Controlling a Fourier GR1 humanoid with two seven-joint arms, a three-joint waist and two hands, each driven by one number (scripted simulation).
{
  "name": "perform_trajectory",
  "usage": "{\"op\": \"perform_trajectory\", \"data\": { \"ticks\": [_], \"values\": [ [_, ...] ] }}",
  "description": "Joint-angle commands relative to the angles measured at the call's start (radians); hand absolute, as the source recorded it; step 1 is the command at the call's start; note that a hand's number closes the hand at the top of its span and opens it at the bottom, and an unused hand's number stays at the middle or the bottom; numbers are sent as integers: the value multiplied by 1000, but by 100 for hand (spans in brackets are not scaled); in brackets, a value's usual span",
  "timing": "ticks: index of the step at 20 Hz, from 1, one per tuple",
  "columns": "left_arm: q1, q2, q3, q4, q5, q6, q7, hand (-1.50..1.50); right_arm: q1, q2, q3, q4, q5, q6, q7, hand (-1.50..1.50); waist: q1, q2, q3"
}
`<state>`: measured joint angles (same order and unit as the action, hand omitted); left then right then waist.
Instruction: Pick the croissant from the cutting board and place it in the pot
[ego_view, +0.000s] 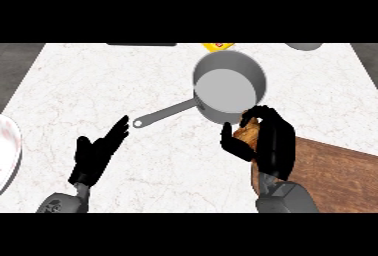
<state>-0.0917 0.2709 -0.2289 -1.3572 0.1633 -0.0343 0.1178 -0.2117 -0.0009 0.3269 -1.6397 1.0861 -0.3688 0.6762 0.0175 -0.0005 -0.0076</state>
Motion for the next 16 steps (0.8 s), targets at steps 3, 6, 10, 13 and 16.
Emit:
{"op": "perform_trajectory", "data": {
  "ticks": [3,6,10,13,16],
  "values": [
    [-43,-31,-6,7,-10,14,36,0,-415,1,-21,193,24,252,295,150,19,6,6],
    [-23,-16,-7,-5,-2,-18,20,0,-514,1,-10,308,50,382,367,150,21,4,5],
    [-47,-68,-35,34,-57,39,-2,0,-636,1,-25,496,84,505,407,150,19,8,5],
    [-61,-69,-31,37,-47,19,7,0,-701,1,-54,666,-25,491,411,150,33,13,7],
    [-59,-38,0,49,-23,-16,-19,0,-686,1,-95,720,-173,559,455,150,38,13,7]
  ]
}}
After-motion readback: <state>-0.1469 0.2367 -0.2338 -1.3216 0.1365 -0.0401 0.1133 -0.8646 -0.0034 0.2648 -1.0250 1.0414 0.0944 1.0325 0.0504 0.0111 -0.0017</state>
